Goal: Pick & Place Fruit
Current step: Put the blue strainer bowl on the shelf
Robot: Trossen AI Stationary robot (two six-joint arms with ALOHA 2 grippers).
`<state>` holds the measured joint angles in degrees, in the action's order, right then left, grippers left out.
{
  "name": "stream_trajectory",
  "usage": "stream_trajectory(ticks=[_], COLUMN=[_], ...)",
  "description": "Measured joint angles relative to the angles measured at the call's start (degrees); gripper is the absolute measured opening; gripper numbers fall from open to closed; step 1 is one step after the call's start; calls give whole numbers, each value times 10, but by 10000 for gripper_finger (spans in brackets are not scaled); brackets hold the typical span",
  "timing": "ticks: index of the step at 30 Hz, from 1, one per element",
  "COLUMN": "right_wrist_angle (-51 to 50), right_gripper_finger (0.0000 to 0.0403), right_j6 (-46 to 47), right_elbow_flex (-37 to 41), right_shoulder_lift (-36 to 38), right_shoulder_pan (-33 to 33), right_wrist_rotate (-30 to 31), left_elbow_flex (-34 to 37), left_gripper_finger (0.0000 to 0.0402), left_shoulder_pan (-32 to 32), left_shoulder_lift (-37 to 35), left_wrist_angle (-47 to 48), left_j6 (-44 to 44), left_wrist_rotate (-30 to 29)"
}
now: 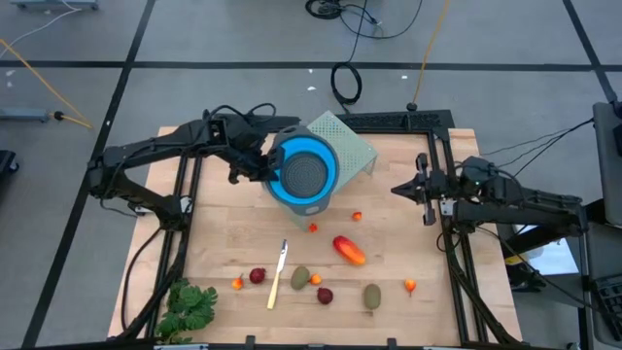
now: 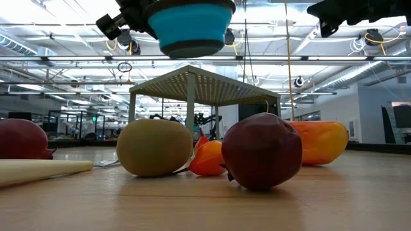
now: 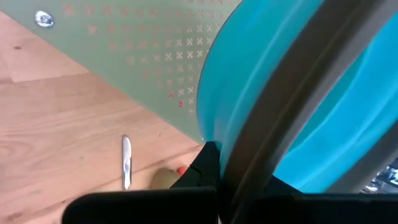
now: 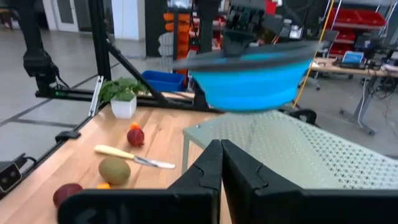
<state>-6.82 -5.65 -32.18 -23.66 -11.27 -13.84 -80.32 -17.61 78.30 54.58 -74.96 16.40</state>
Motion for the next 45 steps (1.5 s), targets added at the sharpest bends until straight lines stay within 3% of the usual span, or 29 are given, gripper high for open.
stream_trajectory(ticks=[15, 19, 45], right_wrist_angle=[-84, -107, -123], right_gripper_finger=[0, 0, 0], right_j6=[-9, -10, -26], right_elbow_flex=[0, 0, 0], right_shoulder_lift=[106, 120, 126], right_shoulder_pan=[0, 0, 0], right_wrist_rotate=[-1, 0, 2], left_elbow_flex=[0, 0, 0], left_gripper_finger=[0, 0, 0], left_shoulder_pan=[-16, -20, -39], left_shoulder_lift=[8, 20, 39], left_wrist_angle=[0, 0, 55], left_j6=[-9, -17, -18], left_wrist_rotate=[-14, 8, 30])
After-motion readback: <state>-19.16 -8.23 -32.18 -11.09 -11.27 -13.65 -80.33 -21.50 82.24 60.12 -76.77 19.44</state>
